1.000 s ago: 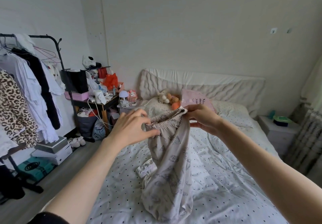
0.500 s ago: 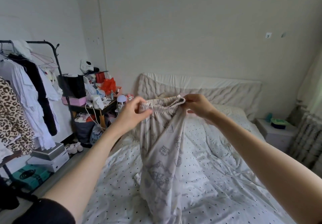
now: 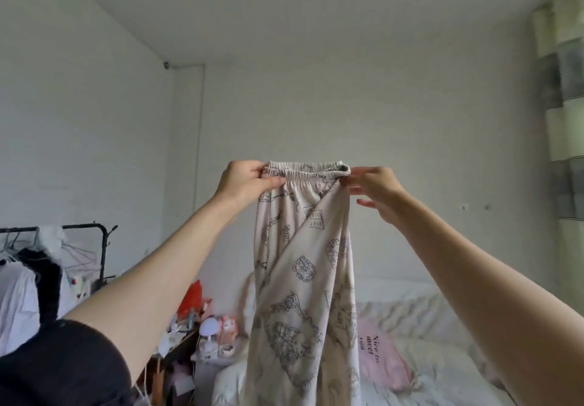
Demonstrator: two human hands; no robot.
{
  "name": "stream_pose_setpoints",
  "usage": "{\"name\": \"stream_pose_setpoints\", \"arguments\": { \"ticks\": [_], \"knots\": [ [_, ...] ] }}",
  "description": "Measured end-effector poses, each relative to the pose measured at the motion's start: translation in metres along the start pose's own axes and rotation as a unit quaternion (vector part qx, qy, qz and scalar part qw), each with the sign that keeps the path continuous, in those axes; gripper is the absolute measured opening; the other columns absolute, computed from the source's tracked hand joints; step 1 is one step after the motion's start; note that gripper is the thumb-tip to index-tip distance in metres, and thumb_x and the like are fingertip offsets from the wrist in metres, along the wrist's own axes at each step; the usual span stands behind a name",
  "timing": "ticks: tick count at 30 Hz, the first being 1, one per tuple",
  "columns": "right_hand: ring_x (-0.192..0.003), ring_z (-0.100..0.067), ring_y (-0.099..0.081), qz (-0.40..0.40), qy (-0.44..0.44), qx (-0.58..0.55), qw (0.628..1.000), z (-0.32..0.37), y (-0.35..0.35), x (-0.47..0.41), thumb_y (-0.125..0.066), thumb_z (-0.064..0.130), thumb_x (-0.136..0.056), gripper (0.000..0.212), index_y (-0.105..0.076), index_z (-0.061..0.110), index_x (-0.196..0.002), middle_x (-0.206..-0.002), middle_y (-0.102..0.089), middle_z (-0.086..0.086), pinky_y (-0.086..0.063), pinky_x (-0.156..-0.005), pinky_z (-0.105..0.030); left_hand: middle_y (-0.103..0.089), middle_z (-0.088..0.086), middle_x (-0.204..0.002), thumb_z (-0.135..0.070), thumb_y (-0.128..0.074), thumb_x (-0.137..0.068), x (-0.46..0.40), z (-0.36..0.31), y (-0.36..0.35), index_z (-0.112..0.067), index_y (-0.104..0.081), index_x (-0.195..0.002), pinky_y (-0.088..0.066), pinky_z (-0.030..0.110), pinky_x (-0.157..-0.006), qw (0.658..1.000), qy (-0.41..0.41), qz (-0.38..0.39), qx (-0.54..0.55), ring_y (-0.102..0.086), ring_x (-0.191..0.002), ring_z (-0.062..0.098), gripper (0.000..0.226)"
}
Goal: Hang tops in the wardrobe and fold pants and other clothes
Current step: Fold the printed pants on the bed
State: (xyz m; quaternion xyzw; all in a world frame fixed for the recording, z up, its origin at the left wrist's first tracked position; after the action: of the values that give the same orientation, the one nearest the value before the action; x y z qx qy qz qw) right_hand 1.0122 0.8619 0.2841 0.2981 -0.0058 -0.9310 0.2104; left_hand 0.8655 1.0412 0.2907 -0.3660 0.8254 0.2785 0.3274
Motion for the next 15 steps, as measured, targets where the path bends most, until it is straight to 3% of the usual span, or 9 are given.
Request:
{"name": "stream_pose_setpoints", "arguments": {
  "ticks": [3,7,10,15],
  "knots": [
    [-0.065,-0.010,-0.054,-0.038,0.045,-0.035,0.998,0.040,0.018,-0.016,-0.061,0.006,-0.087,0.017,-0.068,0.012,-0.101,-0.072,-0.059,0.001,-0.040,-0.069,-0.027,-0.062,0.010,-0.080,-0.014,-0.076,-0.076,-0.026,-0.047,0.004,0.006,-0.065,-0.084,-0.036,0.027,-0.075,0.999,-0.043,-0.015,-0.002,-0.049,-0.079,0.014,0.024],
    [-0.066,-0.011,-0.046,-0.083,0.153,-0.055,0.983,0.077,0.038,-0.016,-0.056,0.002,-0.087,0.023,-0.069,0.017,-0.076,-0.070,-0.055,-0.002,-0.039,-0.064,-0.025,-0.064,0.010,-0.080,-0.023,-0.079,-0.073,-0.035,-0.097,0.009,0.001,-0.067,-0.087,-0.036,0.026,-0.072,0.991,-0.116,-0.050,-0.041,-0.050,-0.075,0.014,0.030],
    [-0.060,-0.007,-0.052,-0.029,0.155,-0.048,0.986,0.085,0.043,-0.013,-0.055,0.002,-0.089,0.022,-0.067,0.017,-0.079,-0.073,-0.059,-0.001,-0.045,-0.056,-0.014,-0.069,0.016,-0.088,-0.025,-0.080,-0.073,-0.036,-0.107,0.012,-0.003,-0.069,-0.088,-0.037,0.027,-0.072,0.990,-0.120,-0.046,-0.065,-0.053,-0.076,0.015,0.029],
    [-0.068,-0.012,-0.053,0.049,0.110,-0.022,0.992,0.063,0.037,-0.001,-0.054,0.003,-0.089,0.017,-0.065,0.015,-0.086,-0.079,-0.058,-0.002,-0.044,-0.065,-0.022,-0.056,0.007,-0.079,-0.017,-0.075,-0.077,-0.019,-0.083,0.000,0.008,-0.066,-0.094,-0.041,0.024,-0.066,0.998,-0.057,0.008,0.012,-0.050,-0.068,0.011,0.032]
  ]
}}
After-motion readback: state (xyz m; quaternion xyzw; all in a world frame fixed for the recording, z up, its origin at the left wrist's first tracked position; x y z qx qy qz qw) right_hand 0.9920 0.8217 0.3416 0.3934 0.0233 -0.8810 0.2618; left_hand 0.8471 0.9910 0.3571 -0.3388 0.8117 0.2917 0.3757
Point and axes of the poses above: each hand's wrist, its own x-axis away from the middle knuckle, its own y-axis out of the back of the hand, z = x × y, the point moved 8 cm from there along -x, towards the middle knuckle
